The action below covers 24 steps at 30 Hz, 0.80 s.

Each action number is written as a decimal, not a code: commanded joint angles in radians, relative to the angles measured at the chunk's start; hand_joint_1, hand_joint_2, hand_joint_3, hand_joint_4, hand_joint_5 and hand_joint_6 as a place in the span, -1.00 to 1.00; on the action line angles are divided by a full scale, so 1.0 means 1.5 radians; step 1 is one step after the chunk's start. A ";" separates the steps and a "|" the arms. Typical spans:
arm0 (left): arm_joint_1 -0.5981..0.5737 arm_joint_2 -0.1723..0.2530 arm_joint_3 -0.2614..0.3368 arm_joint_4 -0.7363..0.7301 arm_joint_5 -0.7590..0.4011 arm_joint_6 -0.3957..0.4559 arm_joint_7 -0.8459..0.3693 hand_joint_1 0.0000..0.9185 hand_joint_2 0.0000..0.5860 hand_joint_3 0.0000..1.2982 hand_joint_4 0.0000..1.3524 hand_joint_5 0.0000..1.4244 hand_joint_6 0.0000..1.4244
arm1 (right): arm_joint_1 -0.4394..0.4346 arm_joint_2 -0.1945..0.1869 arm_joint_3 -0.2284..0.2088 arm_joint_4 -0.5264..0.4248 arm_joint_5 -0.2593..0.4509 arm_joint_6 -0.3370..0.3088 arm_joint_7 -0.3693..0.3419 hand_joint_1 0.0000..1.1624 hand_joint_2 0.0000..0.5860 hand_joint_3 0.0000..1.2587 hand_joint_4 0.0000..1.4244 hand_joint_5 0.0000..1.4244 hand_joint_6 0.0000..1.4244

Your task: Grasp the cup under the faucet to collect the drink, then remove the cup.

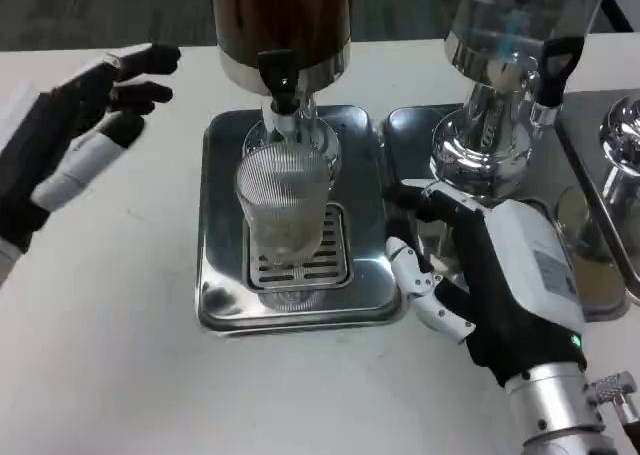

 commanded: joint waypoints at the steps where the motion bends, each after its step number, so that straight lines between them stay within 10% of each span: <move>1: -0.065 0.031 0.068 -0.041 -0.214 0.292 -0.326 -1.00 -0.78 -0.53 -0.64 -0.55 -0.51 | -0.011 0.005 0.000 0.016 0.012 -0.011 -0.007 -0.55 0.54 -0.39 -0.51 -0.50 -0.63; 9: -0.204 0.062 0.097 -0.002 -0.247 0.551 -0.557 -1.00 -0.78 -0.52 -0.70 -0.63 -0.61 | -0.026 0.002 0.000 0.034 0.020 -0.016 -0.011 -0.55 0.54 -0.39 -0.51 -0.50 -0.63; 24: -0.336 0.029 0.110 0.082 -0.180 0.615 -0.656 -1.00 -0.74 -0.59 -0.80 -0.74 -0.76 | -0.018 0.010 0.006 0.042 0.026 -0.012 -0.031 -0.55 0.54 -0.39 -0.51 -0.50 -0.64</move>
